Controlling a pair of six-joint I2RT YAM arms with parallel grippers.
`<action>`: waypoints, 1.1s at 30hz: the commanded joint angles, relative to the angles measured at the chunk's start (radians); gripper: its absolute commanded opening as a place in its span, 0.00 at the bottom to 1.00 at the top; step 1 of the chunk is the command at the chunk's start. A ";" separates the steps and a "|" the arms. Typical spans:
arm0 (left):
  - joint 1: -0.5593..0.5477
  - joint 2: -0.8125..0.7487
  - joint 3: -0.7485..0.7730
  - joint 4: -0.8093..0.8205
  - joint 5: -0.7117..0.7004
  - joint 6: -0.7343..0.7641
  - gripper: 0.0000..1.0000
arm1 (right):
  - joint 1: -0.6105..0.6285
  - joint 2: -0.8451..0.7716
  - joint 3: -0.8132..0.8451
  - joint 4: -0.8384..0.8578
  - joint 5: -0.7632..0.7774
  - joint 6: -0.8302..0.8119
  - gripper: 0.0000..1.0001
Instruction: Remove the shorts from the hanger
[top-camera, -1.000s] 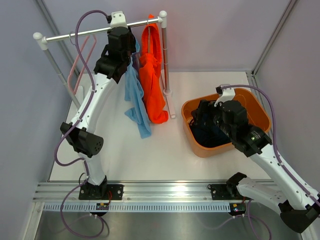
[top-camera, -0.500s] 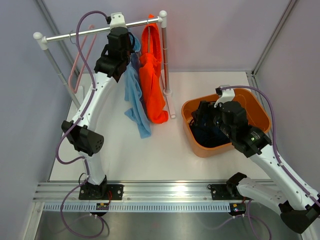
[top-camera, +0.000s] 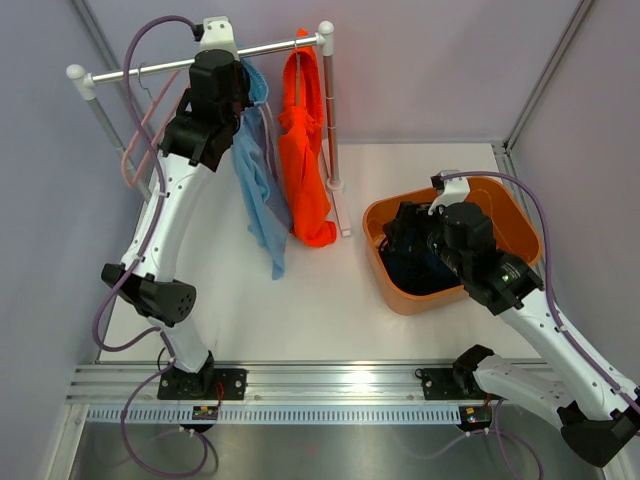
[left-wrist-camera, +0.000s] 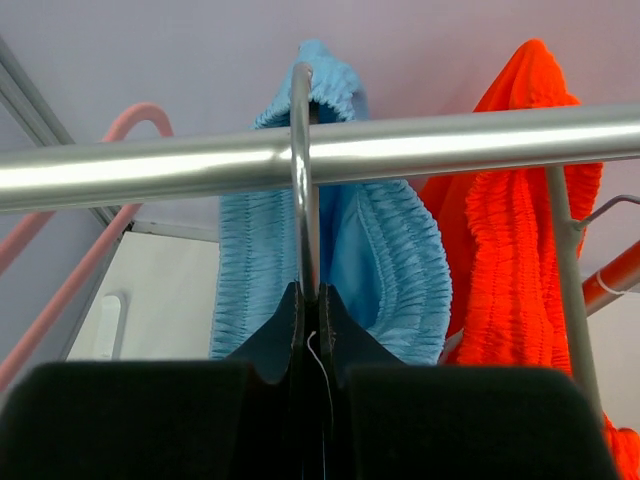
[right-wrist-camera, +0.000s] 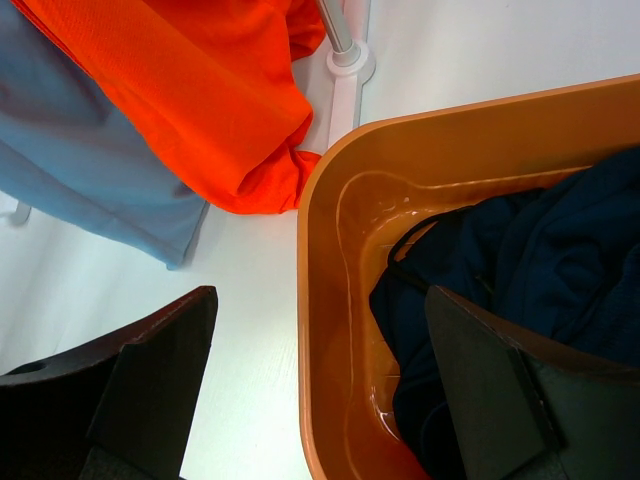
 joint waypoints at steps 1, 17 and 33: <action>0.007 -0.075 0.030 0.053 0.043 0.027 0.00 | -0.002 -0.002 0.005 0.047 0.009 -0.014 0.94; -0.029 -0.362 -0.341 -0.106 0.142 -0.105 0.00 | -0.001 -0.012 0.057 0.004 -0.067 -0.008 0.93; -0.393 -0.807 -0.828 -0.316 0.119 -0.195 0.00 | 0.195 0.073 0.118 -0.021 -0.223 0.054 0.90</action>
